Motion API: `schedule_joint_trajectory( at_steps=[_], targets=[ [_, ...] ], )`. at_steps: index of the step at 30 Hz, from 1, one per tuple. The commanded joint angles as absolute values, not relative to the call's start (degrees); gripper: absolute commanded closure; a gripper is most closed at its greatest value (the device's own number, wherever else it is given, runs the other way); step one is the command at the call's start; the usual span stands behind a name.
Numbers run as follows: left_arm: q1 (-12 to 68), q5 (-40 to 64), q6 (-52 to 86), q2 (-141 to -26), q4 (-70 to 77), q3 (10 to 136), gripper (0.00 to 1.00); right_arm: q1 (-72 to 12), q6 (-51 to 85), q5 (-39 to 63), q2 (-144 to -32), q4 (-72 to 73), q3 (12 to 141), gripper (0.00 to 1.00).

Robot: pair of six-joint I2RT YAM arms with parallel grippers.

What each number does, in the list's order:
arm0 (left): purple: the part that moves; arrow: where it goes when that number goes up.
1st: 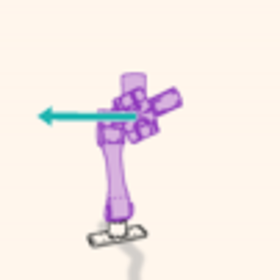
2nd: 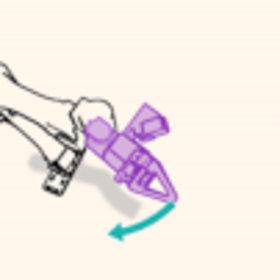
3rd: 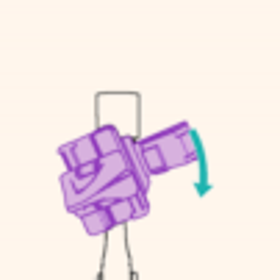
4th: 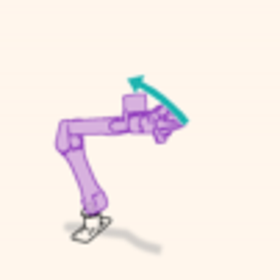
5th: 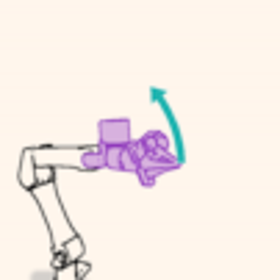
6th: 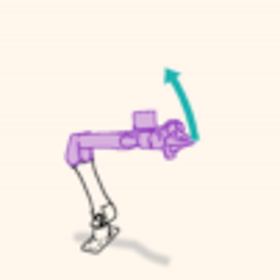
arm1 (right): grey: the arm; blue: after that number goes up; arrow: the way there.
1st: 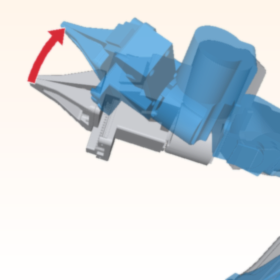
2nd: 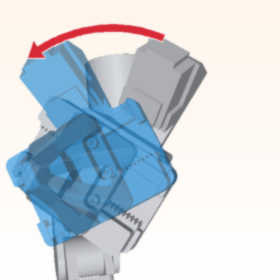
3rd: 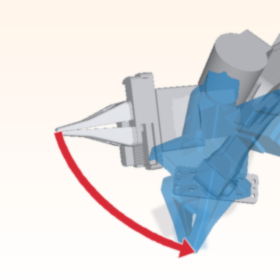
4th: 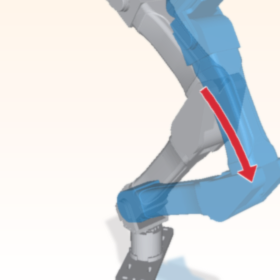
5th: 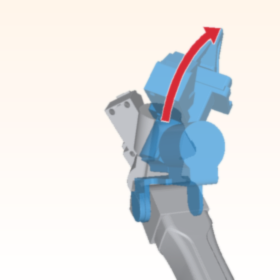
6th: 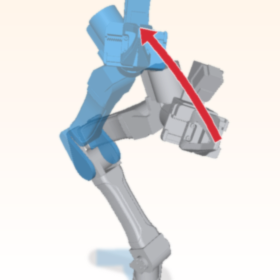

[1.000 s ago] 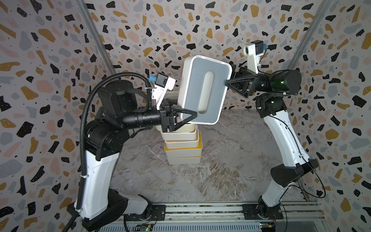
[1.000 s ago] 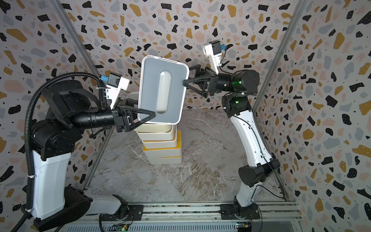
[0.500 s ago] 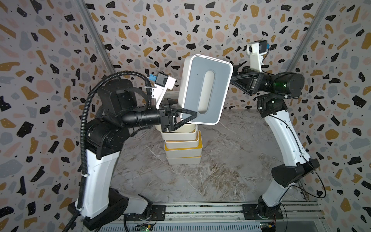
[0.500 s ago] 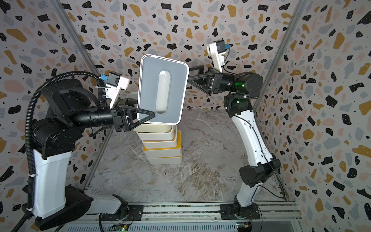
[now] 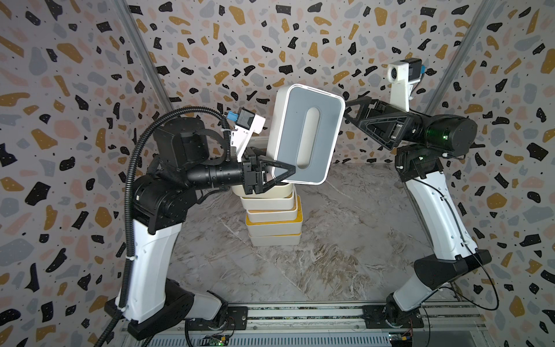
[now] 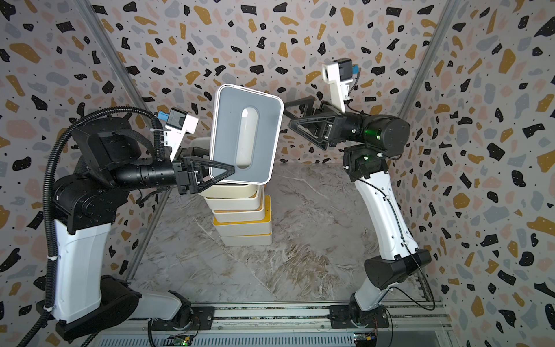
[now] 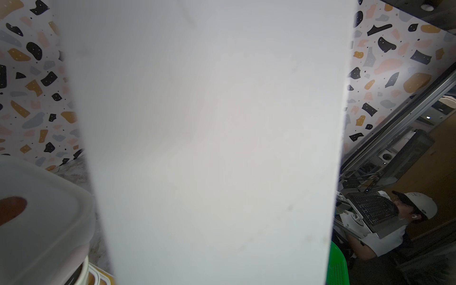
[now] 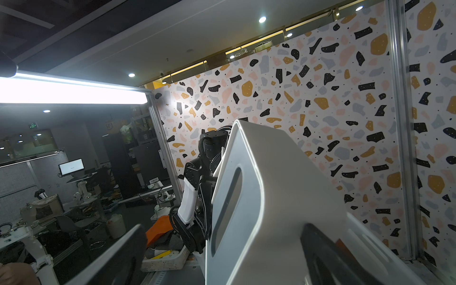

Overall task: Stack the tissue boxes
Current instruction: Pick up the tissue box from the center of the board.

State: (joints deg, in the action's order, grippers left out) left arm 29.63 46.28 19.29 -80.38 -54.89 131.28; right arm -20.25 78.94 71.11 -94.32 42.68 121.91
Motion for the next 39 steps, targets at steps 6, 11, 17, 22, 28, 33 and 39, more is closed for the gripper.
schedule_joint_trajectory(
  at_steps=[6,11,17,22,28,33,39],
  targets=[
    [29.53,50.10,21.01,-78.85,-48.18,130.87,0.93,-19.78,65.47,69.12,-95.28,25.22,127.03,0.01],
    [29.56,51.68,22.10,-78.78,-46.11,129.54,0.92,-20.25,67.94,69.27,-96.34,28.26,126.95,0.01],
    [29.54,53.65,23.54,-79.98,-44.77,129.96,0.93,-21.29,70.18,70.66,-97.01,31.49,127.78,0.01],
    [29.58,53.79,23.69,-80.57,-44.67,129.71,0.93,-21.91,76.01,70.88,-98.52,38.32,129.24,0.02],
    [29.53,53.85,22.44,-81.33,-46.60,130.22,0.93,-22.11,77.56,71.02,-98.97,39.71,129.90,0.07],
    [29.55,53.91,22.19,-81.75,-47.04,130.86,0.93,-22.30,77.63,70.86,-98.66,39.95,128.95,0.16],
    [29.56,53.67,21.64,-81.77,-47.37,130.69,0.91,-22.86,78.14,70.61,-98.57,40.90,128.17,0.28]
  ],
)
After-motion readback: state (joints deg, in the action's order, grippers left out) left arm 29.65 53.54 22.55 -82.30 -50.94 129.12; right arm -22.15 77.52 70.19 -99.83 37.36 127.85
